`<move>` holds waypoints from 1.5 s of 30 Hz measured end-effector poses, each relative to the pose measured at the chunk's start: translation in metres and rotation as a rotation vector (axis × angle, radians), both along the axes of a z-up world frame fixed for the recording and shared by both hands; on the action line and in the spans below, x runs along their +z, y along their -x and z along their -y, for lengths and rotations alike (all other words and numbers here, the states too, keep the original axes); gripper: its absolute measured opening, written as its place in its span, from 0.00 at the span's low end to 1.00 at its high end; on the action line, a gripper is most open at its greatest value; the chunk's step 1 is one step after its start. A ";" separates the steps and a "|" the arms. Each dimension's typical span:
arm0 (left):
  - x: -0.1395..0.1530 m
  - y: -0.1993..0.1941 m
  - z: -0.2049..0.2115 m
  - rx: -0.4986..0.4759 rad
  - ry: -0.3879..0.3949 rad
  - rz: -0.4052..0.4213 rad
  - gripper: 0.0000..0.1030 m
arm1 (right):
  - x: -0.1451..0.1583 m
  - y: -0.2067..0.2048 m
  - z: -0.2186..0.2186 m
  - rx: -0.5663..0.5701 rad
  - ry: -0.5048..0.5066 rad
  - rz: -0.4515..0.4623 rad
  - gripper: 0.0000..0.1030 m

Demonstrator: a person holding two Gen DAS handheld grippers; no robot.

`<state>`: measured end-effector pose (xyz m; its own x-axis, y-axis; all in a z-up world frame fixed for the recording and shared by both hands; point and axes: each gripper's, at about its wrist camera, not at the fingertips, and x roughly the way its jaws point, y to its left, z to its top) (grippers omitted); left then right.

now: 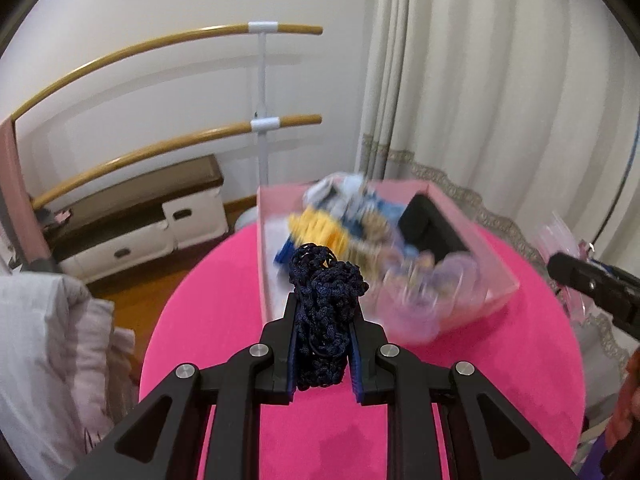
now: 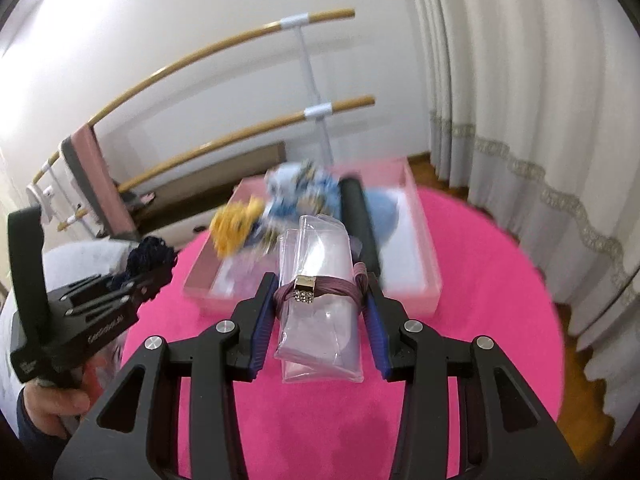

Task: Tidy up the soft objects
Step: 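Carry the navy scrunchie and clear bag with both grippers into the box, then open both grippers to release the scrunchie and bag in the box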

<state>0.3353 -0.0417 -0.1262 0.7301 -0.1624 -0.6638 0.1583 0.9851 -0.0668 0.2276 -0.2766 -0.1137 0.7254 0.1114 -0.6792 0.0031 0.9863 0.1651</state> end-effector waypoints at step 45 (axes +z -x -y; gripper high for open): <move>0.003 -0.098 0.065 -0.020 -0.079 0.028 1.00 | -0.040 -0.121 0.048 -0.090 -0.063 -0.115 1.00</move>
